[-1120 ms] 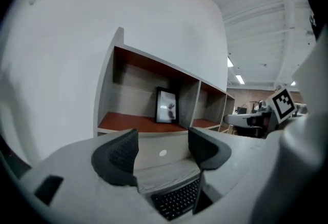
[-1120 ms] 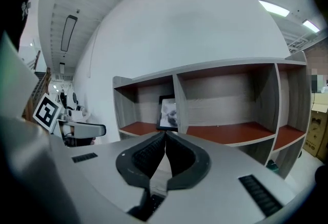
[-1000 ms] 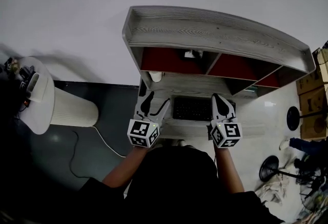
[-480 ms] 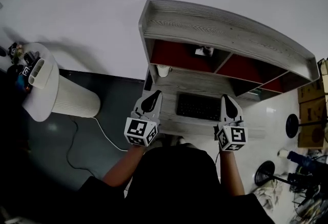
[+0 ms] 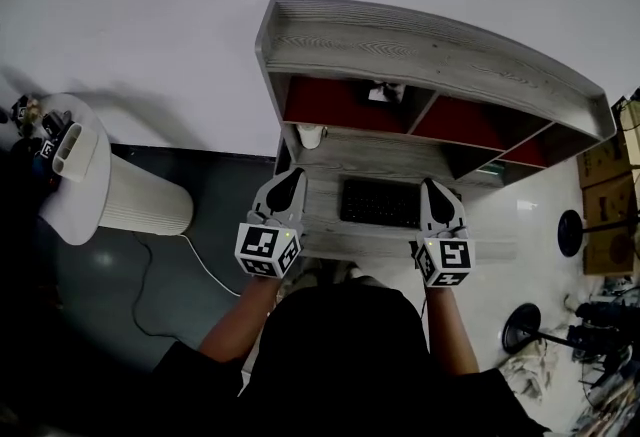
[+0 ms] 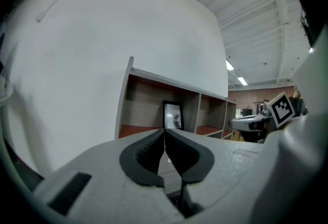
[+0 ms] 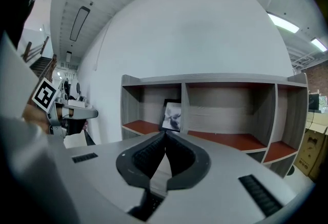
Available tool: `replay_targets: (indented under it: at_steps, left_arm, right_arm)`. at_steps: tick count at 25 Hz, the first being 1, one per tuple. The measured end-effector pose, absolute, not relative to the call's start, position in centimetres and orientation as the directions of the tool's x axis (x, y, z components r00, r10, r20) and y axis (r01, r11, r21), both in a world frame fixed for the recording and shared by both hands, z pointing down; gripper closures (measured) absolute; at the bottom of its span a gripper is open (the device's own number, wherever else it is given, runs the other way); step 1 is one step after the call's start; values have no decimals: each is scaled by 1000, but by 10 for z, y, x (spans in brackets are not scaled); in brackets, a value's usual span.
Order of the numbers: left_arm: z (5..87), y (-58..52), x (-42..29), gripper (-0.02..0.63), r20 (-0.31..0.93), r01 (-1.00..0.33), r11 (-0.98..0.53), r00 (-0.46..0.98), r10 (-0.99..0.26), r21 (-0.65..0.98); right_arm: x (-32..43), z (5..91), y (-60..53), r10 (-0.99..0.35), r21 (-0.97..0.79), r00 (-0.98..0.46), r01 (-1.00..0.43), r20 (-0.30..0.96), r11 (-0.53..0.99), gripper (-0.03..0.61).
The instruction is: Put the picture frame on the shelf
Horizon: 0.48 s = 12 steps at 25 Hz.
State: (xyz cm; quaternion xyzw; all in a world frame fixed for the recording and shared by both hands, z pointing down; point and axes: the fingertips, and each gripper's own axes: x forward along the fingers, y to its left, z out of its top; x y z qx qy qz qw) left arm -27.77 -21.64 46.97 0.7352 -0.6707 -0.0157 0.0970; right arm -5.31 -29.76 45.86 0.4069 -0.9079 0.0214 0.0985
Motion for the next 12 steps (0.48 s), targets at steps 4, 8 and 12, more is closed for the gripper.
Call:
replay_targets:
  at_steps: [4,8,12]
  left_arm:
    - [472,-214,-278,592,108,-983,-79,98,-989,168]
    - [472,-215,-279,592,106,-982,-73,92,-990,173]
    - [471,-216,-277,592,104,-984,-74,92,-990,163]
  right_arm:
    - [-57,460,-294,-732,43,-654,-739,191,672,566]
    - [-58,462,-293,-728,46,-658,-735,194,677,566]
    - [-61,461,-290,-721,45,-664,-729,199,683,566]
